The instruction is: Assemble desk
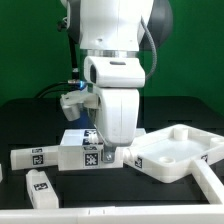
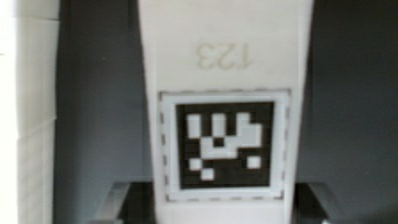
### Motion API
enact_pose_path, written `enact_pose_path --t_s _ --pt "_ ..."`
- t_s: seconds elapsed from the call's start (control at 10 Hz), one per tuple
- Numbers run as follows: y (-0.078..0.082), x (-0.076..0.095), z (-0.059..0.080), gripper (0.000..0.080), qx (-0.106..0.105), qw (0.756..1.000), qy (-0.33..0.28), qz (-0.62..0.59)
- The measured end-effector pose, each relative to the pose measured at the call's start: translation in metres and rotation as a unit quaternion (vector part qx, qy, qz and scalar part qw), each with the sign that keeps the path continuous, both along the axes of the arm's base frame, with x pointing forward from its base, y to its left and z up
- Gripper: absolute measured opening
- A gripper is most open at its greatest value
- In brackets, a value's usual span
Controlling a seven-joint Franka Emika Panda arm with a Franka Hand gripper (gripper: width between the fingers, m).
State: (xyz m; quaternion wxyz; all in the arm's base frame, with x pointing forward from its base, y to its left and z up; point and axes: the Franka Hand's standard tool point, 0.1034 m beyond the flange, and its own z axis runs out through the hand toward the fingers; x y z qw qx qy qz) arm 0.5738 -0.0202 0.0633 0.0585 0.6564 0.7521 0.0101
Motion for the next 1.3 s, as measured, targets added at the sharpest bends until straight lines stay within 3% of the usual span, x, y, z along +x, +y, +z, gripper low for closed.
enact_pose_path --t_s 0.3,0.4,0.6,0.7,0.8,1.0,1.1,1.3 --pt "0.001 -0.004 0.001 0.0285 -0.004 1.000 0.012 0.008" --pt "-0.007 -0.012 0.008 0.0285 -0.018 0.998 0.019 0.057" --pt "-0.035 -0.049 0.015 0.0285 -0.033 0.989 0.032 0.141" --pt "-0.054 -0.040 0.021 0.0285 -0.035 0.989 0.037 0.138" --pt "-0.055 -0.032 0.022 0.0285 -0.045 0.984 0.032 0.169" --pt "-0.054 -0.037 0.019 0.0285 -0.048 0.974 0.041 0.216" --pt "-0.039 -0.060 0.012 0.0285 -0.045 0.979 0.057 0.189" --pt "-0.063 -0.102 0.020 0.0285 -0.049 0.978 0.082 0.185"
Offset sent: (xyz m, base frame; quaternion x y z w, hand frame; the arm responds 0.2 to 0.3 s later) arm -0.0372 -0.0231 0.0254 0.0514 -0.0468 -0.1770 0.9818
